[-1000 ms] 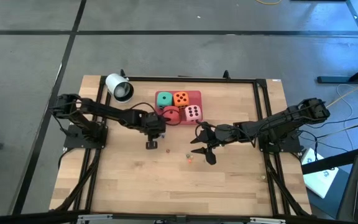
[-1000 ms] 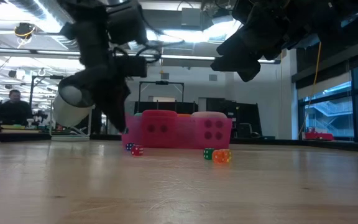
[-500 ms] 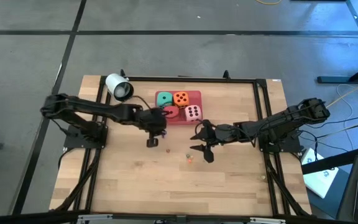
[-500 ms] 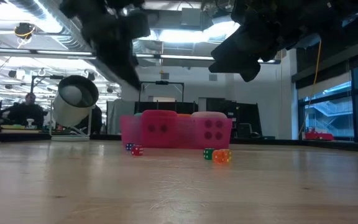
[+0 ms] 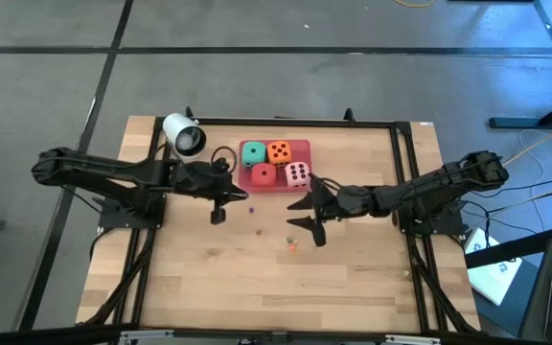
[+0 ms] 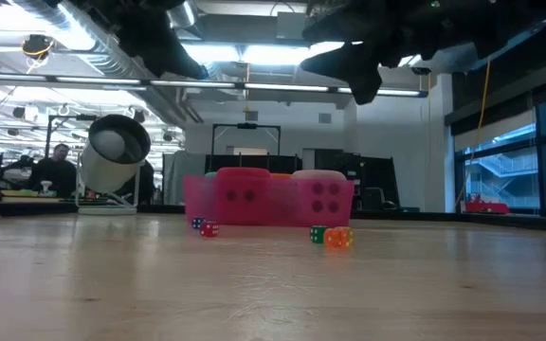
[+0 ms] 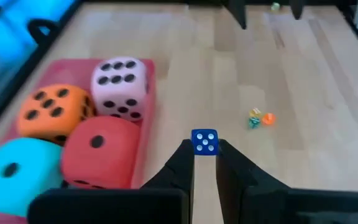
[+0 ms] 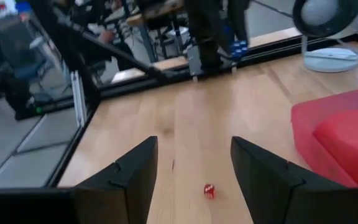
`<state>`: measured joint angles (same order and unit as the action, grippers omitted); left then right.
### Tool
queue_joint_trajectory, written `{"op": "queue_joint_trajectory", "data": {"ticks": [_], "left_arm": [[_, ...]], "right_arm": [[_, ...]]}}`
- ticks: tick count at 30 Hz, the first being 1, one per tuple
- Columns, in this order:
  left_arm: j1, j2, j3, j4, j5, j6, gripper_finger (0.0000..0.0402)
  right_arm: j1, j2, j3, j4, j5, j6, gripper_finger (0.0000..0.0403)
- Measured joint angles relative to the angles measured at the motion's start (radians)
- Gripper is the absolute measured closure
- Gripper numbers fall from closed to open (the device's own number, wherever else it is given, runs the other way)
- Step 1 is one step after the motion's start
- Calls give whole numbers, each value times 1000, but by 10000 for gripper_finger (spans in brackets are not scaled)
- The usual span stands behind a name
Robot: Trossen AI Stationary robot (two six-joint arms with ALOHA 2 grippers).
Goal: Pick & Place Dice
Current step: Put the left small blue dice into the pink bin
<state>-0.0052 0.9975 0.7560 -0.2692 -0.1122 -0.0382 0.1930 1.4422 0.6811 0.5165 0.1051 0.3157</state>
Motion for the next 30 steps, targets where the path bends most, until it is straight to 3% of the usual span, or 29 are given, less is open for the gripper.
{"op": "queue_joint_trajectory", "data": {"ticks": [7, 15, 19, 24, 30], "left_arm": [[-102, -16, -12, 25, -230, 97, 373], [-212, 37, -13, 102, -494, 267, 373], [-252, 78, -13, 154, -565, 350, 373], [-293, 140, -12, 245, -654, 455, 373], [-311, 203, -12, 359, -674, 553, 373]], "right_arm": [[-56, 25, 0, 52, -24, 136, 199], [-117, 208, 0, 391, -199, 260, 199], [-152, 258, 0, 553, -273, 305, 199], [-190, 267, 0, 568, -281, 329, 199], [-208, 267, 22, 576, -283, 319, 199]]}}
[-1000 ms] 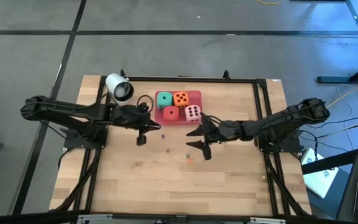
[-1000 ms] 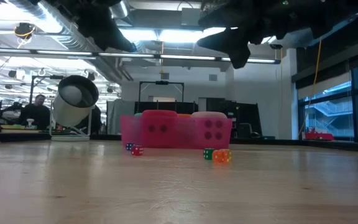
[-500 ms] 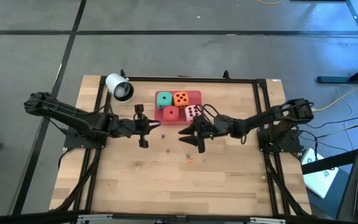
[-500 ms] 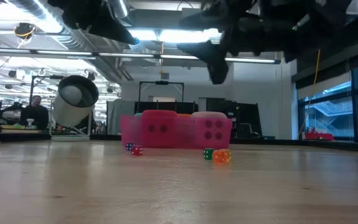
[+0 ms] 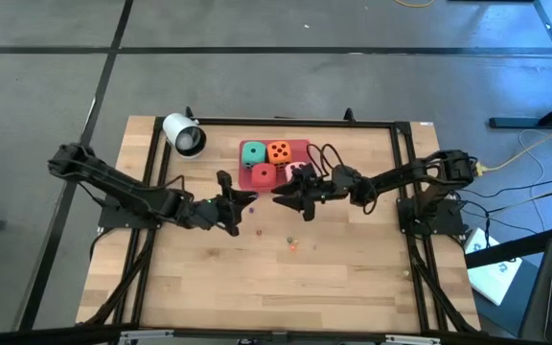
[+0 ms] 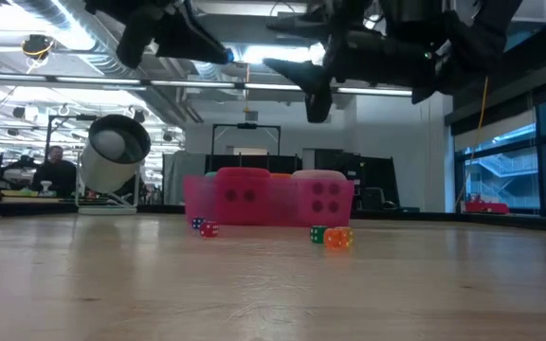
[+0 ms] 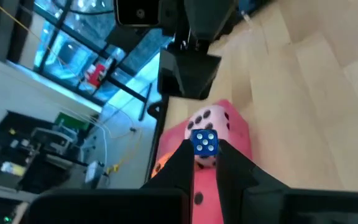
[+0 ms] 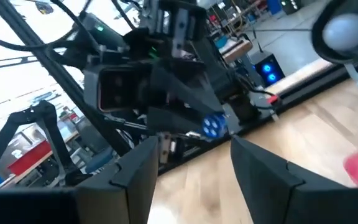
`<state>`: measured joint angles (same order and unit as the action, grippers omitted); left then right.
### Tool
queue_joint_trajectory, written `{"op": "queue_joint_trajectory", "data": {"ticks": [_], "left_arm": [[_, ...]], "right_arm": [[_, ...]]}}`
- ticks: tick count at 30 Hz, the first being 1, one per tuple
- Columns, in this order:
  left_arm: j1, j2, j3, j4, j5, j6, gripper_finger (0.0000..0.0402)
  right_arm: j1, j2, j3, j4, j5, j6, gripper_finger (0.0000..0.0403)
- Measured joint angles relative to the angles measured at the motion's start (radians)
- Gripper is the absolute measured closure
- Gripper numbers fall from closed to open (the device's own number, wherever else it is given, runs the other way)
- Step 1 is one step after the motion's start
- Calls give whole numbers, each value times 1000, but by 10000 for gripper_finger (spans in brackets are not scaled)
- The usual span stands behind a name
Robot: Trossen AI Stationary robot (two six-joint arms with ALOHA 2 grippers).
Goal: Pick & Place Dice
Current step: Put the left small blue dice into the pink bin
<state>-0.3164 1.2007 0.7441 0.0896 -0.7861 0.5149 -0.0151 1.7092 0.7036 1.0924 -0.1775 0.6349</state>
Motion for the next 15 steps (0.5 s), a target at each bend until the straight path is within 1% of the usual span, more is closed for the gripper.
{"op": "queue_joint_trajectory", "data": {"ticks": [4, 7, 11, 15], "left_arm": [[4, 26, 29, 27, 0, 28, 373], [4, 41, 65, 26, 5, 46, 373], [4, 58, 110, 15, 37, 60, 373], [4, 60, 122, 9, 52, 58, 373]], "right_arm": [[0, 0, 36, -24, -48, -24, 199], [0, 0, 59, -57, -50, -40, 199], [-1, 0, 87, -136, -40, -50, 199], [-1, 0, 88, -139, -27, -59, 199]]}}
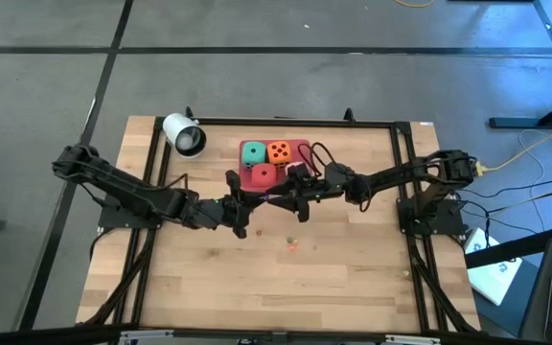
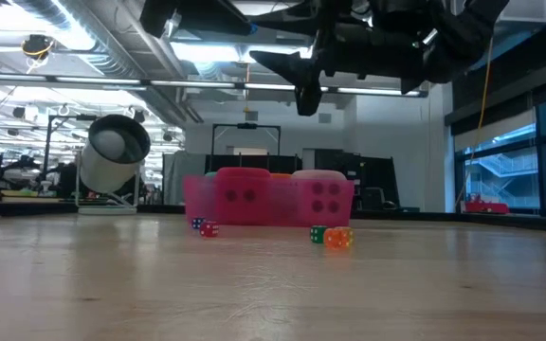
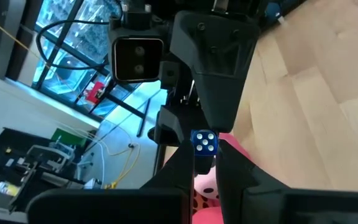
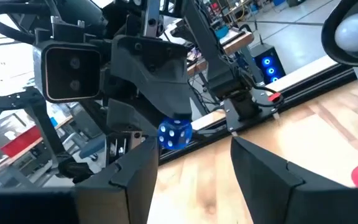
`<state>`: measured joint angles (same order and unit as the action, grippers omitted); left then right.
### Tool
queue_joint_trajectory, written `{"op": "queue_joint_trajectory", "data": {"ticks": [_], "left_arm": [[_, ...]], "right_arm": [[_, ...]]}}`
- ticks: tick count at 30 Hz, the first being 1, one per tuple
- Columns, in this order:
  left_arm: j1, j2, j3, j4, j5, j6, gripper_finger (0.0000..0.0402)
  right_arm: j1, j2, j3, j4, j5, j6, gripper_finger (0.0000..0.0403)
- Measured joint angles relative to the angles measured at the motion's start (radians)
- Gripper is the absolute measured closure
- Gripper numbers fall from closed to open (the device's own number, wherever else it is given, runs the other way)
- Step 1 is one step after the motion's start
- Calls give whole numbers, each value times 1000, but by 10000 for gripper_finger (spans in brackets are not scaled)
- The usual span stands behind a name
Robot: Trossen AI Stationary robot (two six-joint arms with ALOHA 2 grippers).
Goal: Pick & Place Dice
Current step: Put the left small blue dice into the pink bin
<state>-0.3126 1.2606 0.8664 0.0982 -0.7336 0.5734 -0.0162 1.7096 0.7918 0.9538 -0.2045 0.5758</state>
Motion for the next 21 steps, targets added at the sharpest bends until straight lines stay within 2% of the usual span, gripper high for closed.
{"op": "queue_joint_trajectory", "data": {"ticks": [21], "left_arm": [[16, 0, 1, -27, 22, -20, 373]], "right_arm": [[21, 0, 0, 34, 6, 0, 199]]}}
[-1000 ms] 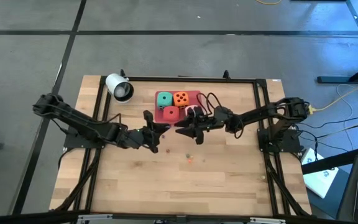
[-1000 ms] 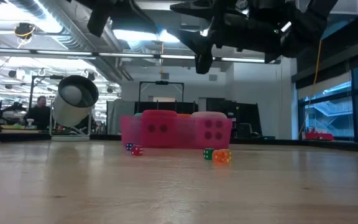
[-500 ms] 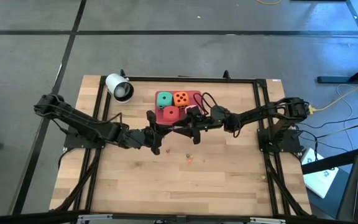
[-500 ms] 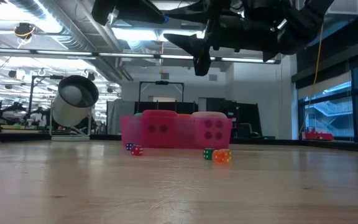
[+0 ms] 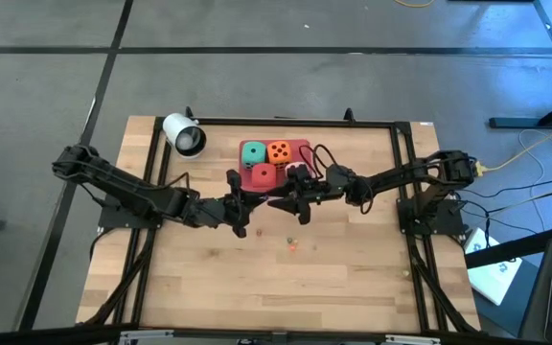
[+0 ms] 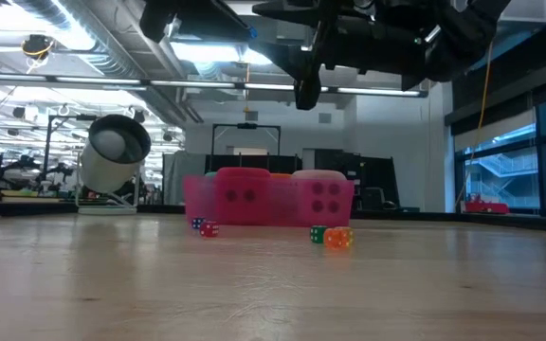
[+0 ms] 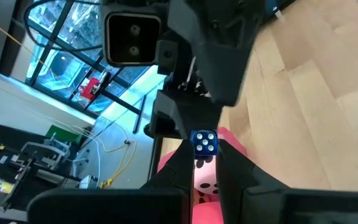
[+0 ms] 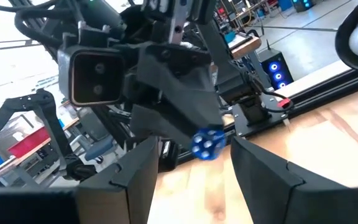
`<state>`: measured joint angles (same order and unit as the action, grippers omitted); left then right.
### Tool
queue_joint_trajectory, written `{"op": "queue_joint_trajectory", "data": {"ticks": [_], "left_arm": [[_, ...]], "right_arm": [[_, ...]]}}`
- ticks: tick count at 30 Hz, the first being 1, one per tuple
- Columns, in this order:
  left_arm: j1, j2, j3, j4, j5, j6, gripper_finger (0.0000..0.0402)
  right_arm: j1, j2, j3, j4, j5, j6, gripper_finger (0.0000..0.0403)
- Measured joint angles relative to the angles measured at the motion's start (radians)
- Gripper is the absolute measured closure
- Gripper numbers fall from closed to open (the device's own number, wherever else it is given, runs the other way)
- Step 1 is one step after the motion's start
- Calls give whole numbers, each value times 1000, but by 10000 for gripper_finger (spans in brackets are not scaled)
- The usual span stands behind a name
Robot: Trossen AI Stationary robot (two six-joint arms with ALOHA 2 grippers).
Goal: Pick & Place Dice
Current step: Put the left small blue dice into the pink bin
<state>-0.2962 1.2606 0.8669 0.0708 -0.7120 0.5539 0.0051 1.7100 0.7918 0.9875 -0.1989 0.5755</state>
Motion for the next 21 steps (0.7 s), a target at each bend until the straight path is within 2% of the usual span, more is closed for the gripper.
{"op": "queue_joint_trajectory", "data": {"ticks": [16, 21], "left_arm": [[20, 0, 0, 0, 33, -15, 373], [20, 0, 0, 0, 34, -16, 373]], "right_arm": [[5, 0, 0, 0, 16, 0, 200], [5, 0, 0, 0, 17, 0, 222]]}}
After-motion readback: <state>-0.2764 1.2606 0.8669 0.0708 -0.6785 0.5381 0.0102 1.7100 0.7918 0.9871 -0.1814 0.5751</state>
